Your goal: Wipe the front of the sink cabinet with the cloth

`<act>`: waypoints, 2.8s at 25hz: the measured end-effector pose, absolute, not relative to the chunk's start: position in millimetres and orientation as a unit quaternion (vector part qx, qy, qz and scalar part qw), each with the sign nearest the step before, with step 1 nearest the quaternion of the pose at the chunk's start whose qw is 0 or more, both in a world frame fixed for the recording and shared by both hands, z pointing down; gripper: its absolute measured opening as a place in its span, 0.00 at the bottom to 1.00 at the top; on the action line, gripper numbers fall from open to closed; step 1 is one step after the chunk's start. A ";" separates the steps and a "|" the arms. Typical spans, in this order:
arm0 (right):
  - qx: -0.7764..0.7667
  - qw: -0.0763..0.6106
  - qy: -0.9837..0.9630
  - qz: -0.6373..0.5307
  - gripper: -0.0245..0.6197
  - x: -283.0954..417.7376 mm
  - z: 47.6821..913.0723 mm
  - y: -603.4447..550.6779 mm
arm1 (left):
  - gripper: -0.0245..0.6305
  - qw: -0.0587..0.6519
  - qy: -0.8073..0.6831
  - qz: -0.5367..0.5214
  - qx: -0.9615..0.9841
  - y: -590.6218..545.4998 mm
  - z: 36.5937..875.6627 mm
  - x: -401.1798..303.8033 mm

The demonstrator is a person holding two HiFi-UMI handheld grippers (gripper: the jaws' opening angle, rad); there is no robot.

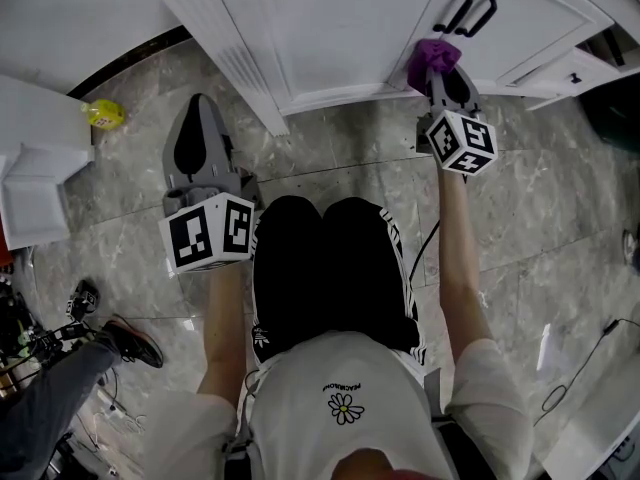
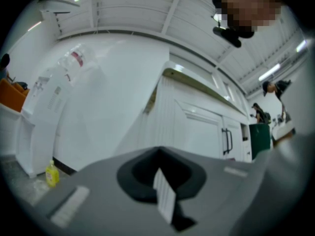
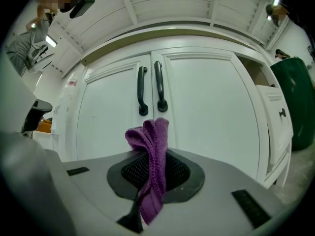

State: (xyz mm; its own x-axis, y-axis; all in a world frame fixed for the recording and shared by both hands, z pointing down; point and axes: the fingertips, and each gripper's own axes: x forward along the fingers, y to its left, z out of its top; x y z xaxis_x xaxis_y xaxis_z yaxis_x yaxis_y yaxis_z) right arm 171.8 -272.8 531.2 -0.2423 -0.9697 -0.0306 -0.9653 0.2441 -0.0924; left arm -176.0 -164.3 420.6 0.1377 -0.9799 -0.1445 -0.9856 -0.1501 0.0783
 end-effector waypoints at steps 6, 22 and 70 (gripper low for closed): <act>-0.616 0.050 0.786 -0.024 0.12 171.7 528.3 -271.2 | 0.04 0.010 0.650 0.076 -0.756 -166.3 432.3 -171.1; -0.424 0.098 0.899 -0.052 0.12 6.7 529.7 -220.5 | 0.04 0.005 0.655 0.069 -0.753 -162.9 441.8 -178.0; -0.531 -0.065 0.845 0.004 0.12 80.9 611.9 -267.4 | 0.04 -0.004 0.645 0.058 -0.762 -177.5 456.5 -152.5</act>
State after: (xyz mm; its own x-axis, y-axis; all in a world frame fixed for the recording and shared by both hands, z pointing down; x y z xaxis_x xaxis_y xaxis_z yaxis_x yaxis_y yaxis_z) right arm 80.9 -267.4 611.9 -0.4283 -0.8974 0.1062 -0.8963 0.4368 0.0763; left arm -152.5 -177.5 456.5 0.1617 -0.9833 -0.0833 -0.9823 -0.1685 0.0821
